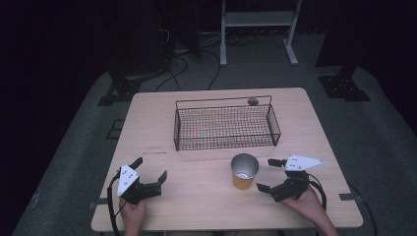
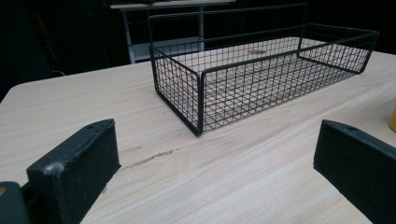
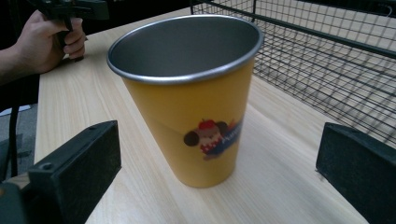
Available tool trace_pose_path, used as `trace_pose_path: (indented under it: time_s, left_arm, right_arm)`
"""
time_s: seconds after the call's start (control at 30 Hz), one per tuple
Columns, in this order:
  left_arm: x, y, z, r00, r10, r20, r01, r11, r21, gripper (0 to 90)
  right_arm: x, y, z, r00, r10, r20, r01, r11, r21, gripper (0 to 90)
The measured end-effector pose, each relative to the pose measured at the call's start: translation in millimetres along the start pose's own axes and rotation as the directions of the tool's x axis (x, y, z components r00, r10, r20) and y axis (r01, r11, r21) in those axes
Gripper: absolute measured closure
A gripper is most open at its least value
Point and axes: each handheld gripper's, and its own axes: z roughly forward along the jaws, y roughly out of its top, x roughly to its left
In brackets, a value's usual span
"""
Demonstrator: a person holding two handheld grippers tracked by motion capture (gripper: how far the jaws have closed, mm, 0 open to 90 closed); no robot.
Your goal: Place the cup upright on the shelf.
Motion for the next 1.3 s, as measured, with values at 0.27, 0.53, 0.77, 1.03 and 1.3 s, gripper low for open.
trace_pose_path:
  time_s: [0.27,0.53,0.77,1.03,1.3]
  left_arm:
    - [0.1,0.1,-0.4,1.0,0.001,0.001,-0.001,1.0,-0.001,0.0]
    - [-0.2,0.1,-0.2,1.0,0.002,0.002,-0.002,1.0,-0.001,0.0]
    - [-0.1,0.1,-0.3,1.0,0.002,0.003,-0.002,1.0,-0.002,0.0]
    - [-0.3,0.1,-0.3,1.0,0.004,0.004,-0.004,1.0,-0.001,0.0]
    - [-0.5,0.2,-0.2,1.0,0.005,0.005,-0.005,1.0,0.001,0.0]
  right_arm:
    - [7.9,13.4,17.9,0.9994,-0.031,-0.012,0.031,0.999,0.014,0.0]
    - [12.0,17.4,26.0,0.9992,-0.027,-0.028,0.027,1.0,-0.001,0.0]
    - [14.3,27.2,35.8,0.9986,-0.046,-0.027,0.046,0.999,0.008,0.0]
    - [15.0,28.6,44.9,0.9981,-0.053,-0.033,0.053,0.999,0.004,0.0]
    - [14.9,29.1,47.7,0.997,-0.064,-0.042,0.065,0.998,0.005,0.0]
